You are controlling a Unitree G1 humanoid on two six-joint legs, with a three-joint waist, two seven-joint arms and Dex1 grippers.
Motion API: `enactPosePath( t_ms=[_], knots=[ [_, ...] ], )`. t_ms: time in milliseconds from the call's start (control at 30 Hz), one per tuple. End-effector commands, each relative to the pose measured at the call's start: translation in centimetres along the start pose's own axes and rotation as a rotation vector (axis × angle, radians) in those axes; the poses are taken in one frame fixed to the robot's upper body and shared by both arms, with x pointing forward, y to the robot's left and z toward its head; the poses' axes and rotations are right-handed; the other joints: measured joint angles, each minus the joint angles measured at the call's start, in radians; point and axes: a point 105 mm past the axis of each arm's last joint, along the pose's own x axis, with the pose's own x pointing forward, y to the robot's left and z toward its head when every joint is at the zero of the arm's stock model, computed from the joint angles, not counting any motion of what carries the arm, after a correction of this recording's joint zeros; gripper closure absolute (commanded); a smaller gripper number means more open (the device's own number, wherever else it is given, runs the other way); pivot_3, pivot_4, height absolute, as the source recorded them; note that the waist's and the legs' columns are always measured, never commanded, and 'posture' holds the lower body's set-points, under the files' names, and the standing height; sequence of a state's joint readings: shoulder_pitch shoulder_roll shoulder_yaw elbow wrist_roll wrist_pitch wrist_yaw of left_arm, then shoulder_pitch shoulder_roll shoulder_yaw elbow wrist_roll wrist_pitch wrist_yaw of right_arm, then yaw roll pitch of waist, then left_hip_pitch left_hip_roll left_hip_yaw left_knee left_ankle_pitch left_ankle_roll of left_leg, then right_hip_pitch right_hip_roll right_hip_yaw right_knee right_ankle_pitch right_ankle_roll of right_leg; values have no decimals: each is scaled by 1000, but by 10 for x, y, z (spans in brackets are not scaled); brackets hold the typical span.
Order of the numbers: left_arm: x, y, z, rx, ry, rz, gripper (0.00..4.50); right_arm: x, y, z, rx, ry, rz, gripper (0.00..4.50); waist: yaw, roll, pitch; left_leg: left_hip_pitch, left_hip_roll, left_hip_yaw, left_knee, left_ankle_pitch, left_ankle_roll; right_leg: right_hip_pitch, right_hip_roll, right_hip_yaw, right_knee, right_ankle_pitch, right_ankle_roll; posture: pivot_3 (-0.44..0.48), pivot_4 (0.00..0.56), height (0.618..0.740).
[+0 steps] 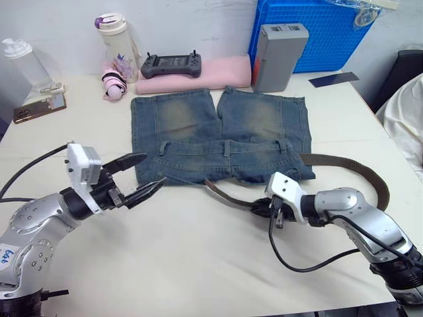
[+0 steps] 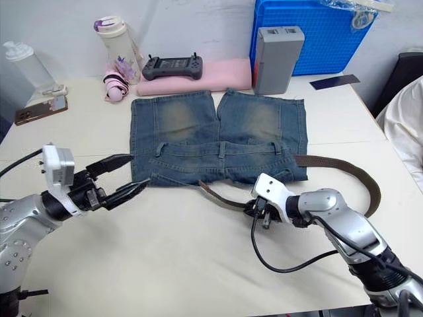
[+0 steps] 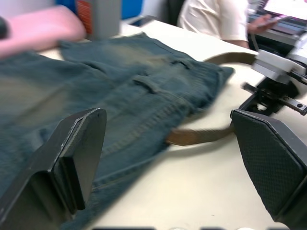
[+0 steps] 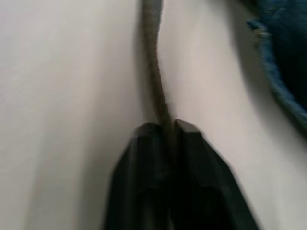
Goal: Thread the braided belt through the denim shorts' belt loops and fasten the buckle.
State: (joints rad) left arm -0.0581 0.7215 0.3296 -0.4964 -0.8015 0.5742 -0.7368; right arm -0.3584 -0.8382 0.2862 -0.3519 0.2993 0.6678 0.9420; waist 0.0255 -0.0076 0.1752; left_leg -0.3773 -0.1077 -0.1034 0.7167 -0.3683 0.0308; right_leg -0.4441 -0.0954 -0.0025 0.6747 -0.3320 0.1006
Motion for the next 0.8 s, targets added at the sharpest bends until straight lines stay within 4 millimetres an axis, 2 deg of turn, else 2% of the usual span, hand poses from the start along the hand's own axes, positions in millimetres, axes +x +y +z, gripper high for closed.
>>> enactPosePath(
  t_ms=[33, 100, 167, 233, 367, 500, 800],
  knots=[
    [9, -13, 7, 45, 3, -119, 0, -6, 17, 14, -140, -52, 128, 4467, 0, 0, 0, 0, 0, 0, 0, 0, 0, 0, 0, 0, 0, 0, 0, 0, 150, 678],
    [13, -16, 7, 48, 14, -180, 0, -14, 24, 21, -258, -73, 192, 4467, 0, 0, 0, 0, 0, 0, 0, 0, 0, 0, 0, 0, 0, 0, 0, 0, 150, 678],
    [18, -21, 5, 50, 29, -248, 0, -19, 23, 23, -351, -56, 202, 4467, -1, 0, 0, 0, 0, 0, 0, 0, 0, 0, 0, 0, 0, 0, 0, 0, 150, 678],
    [20, -22, 4, 53, 38, -279, 0, -20, 21, 23, -379, -52, 199, 4467, -5, 0, 0, 0, 0, 0, 0, 0, 0, 0, 0, 0, 0, 0, 0, 0, 150, 678],
    [30, -31, -9, 68, 79, -414, 0, -28, 24, 38, -497, -85, 231, 4467, -3, 0, 0, 0, 1, 0, 0, 0, 0, 0, 0, -1, 0, 0, 0, 0, 150, 678],
    [37, -36, -16, 49, 93, -488, 0, -29, 24, 48, -534, -108, 227, 4467, -1, 0, 0, 0, 0, 0, 0, 0, 0, 0, 0, -1, 0, 0, 0, 0, 150, 678],
    [46, -34, -29, 16, 109, -519, 0, -32, 31, 59, -568, -127, 230, 4467, -2, 0, 0, -1, 1, 0, 0, 0, 0, 0, 0, -1, 0, 0, 0, 0, 150, 678]
  ],
)
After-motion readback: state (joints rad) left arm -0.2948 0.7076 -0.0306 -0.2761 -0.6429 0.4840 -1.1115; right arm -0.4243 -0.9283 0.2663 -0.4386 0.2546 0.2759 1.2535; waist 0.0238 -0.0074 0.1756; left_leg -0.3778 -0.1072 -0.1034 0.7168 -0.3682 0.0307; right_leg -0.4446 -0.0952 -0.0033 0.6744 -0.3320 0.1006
